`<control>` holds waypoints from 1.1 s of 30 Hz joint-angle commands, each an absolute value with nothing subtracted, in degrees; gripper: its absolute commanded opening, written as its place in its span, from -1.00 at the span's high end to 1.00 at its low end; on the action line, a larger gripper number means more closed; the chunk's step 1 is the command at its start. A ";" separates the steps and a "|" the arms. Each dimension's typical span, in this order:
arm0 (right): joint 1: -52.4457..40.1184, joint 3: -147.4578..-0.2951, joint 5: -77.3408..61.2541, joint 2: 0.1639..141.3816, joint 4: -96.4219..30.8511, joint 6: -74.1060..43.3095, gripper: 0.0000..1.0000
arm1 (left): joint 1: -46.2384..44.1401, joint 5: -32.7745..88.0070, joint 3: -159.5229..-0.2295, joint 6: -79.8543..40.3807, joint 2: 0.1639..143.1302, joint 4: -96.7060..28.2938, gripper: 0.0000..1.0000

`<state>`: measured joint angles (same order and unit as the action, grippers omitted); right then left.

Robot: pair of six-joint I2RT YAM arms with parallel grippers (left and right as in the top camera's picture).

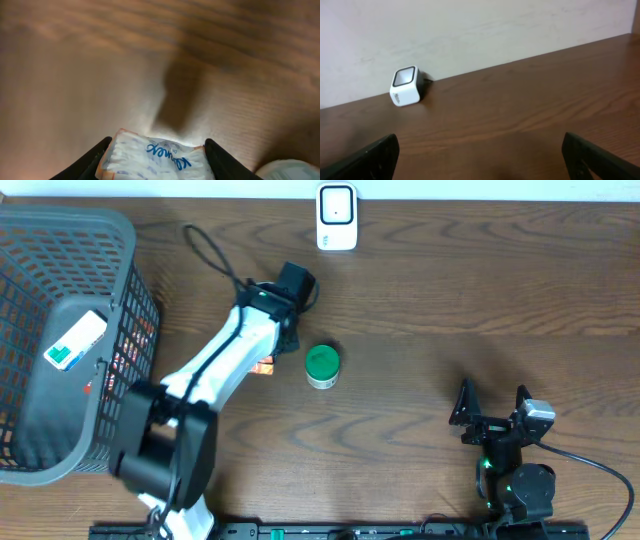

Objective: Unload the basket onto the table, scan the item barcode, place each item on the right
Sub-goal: 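Place the orange packet left of the bottle with the left gripper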

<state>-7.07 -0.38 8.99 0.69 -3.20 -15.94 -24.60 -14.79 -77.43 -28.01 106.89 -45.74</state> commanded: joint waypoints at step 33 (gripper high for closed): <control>-7.60 -0.32 9.39 0.45 -3.40 -16.27 -0.99 | -18.70 -1.93 -84.12 -0.60 93.19 -49.93 -0.93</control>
